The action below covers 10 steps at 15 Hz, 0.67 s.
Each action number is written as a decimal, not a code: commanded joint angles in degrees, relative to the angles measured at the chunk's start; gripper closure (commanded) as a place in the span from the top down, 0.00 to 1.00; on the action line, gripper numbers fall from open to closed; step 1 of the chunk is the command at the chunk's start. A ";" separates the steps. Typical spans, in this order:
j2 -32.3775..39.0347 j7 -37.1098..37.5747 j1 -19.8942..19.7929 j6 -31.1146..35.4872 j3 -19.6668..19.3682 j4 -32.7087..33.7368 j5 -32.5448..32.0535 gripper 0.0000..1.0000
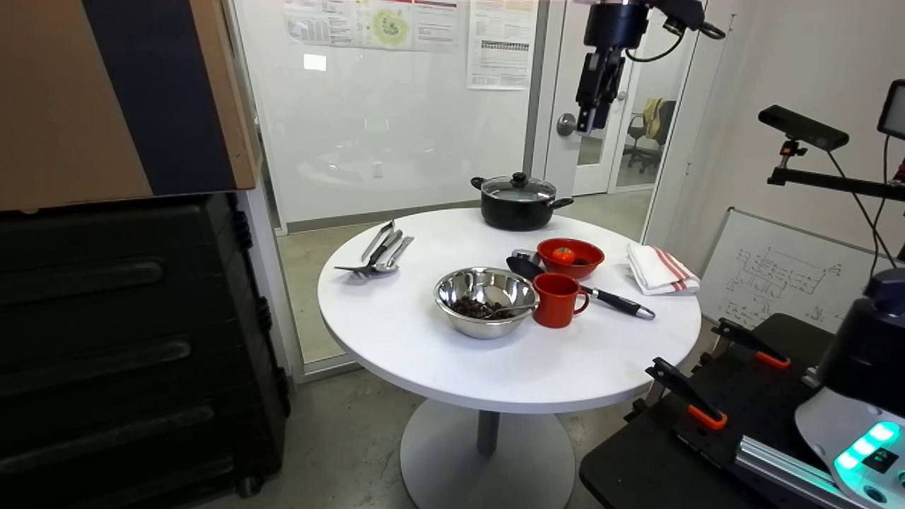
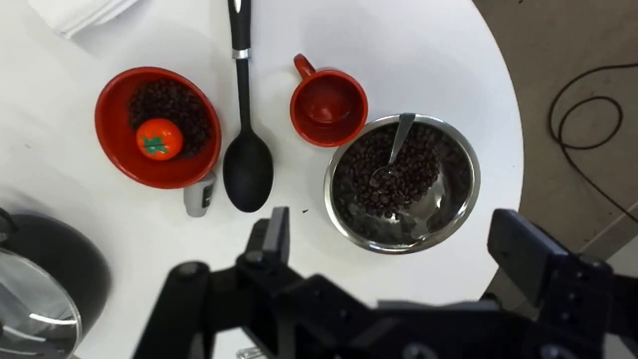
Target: Use the spoon to mix the contents of the silver bowl
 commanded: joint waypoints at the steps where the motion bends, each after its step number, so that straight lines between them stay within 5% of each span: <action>1: 3.17 1.49 0.48 1.62 2.07 -1.86 -0.20 1.00; 10: 6.48 0.24 1.47 0.58 4.29 -4.75 -0.84 1.00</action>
